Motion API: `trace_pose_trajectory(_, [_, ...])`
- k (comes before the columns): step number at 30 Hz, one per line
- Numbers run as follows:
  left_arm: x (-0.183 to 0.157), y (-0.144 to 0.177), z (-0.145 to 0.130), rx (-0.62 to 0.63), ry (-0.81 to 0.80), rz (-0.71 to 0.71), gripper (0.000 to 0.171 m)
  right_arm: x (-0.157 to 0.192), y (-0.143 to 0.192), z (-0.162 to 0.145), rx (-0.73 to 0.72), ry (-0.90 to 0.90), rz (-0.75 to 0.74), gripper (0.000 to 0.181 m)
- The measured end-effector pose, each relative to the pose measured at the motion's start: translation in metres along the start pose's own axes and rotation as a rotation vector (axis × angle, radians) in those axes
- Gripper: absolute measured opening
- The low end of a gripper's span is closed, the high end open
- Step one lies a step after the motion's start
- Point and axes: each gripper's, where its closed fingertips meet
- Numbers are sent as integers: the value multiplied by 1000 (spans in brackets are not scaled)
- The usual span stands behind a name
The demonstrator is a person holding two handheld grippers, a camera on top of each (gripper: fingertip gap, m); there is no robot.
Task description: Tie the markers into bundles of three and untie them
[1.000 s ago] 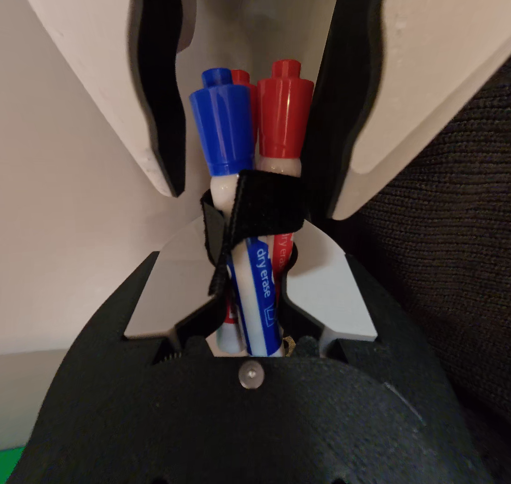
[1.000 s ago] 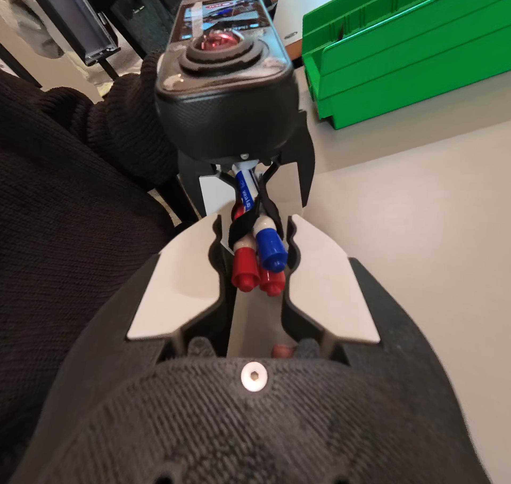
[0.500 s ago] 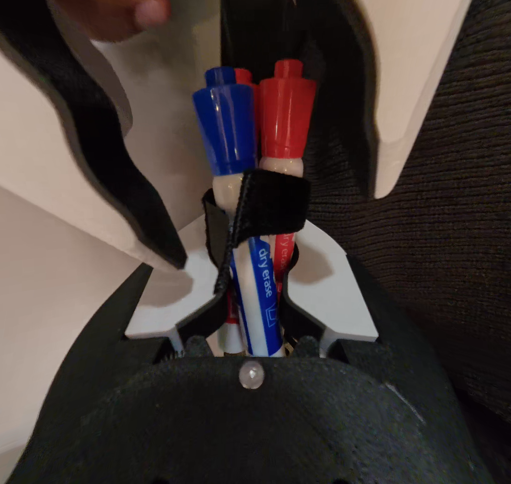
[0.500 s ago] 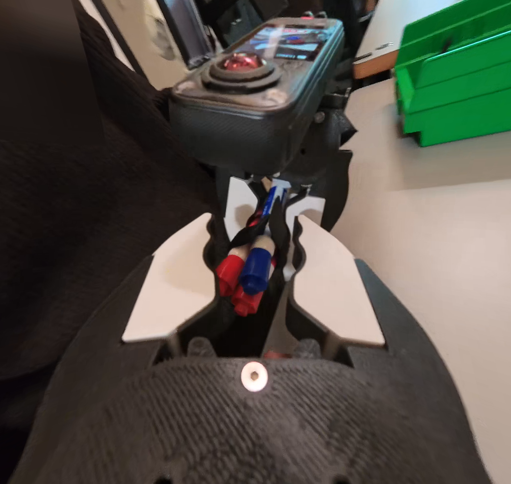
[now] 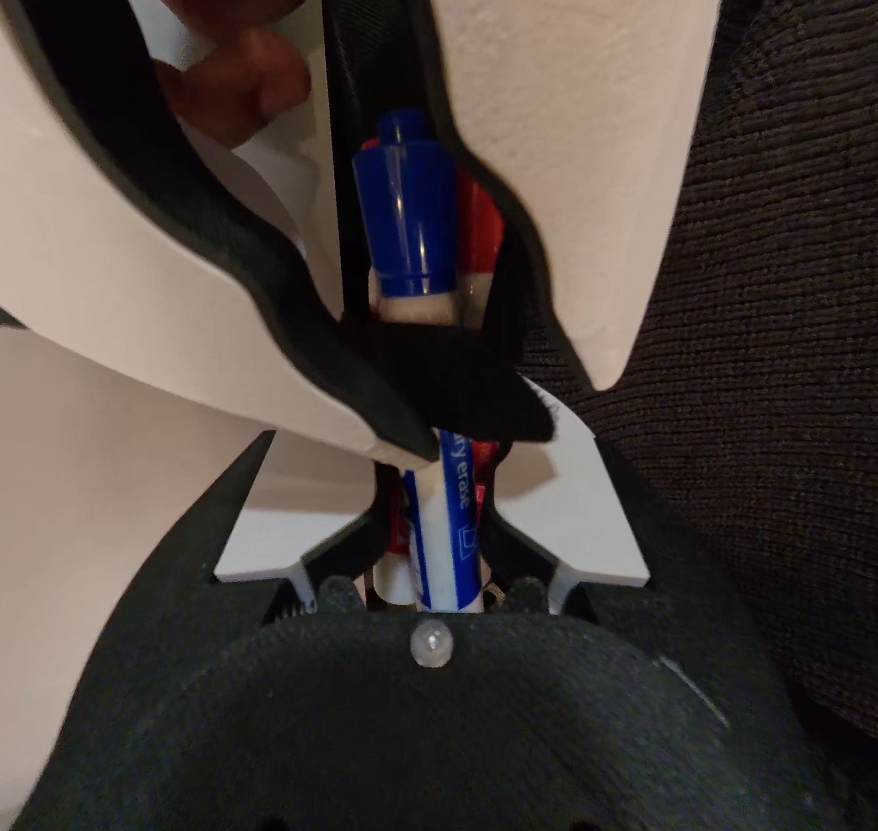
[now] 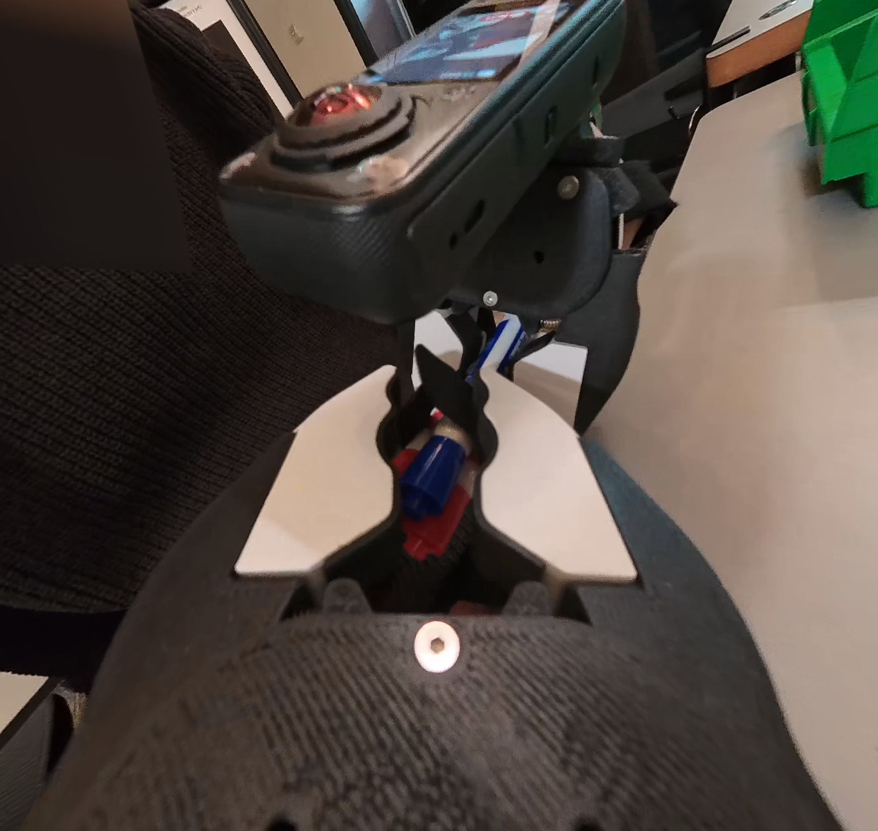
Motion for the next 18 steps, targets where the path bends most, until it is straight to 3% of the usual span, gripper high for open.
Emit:
trace_pose_trajectory(6, [0, -3, -1, 11, 7, -8, 43, -3, 1, -3, 32, 5, -25, 29])
trace_pose_trajectory(10, [3, -1, 0, -2, 16, -3, 43, -7, 7, 8, 5, 56, -103, 52])
trace_pose_trajectory(13, [8, 3, -4, -8, 38, 15, 43, -15, 17, 15, -13, 122, -224, 58])
trace_pose_trajectory(18, [18, 8, -11, -9, 78, 51, 43, -26, 25, 4, 41, 153, -362, 49])
Point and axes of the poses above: each gripper's, where its closed fingertips meet, y back along the fingers, z out of its top, x = y × z across the jaws, and after that the axes turned 2 degrees about y, right-handed
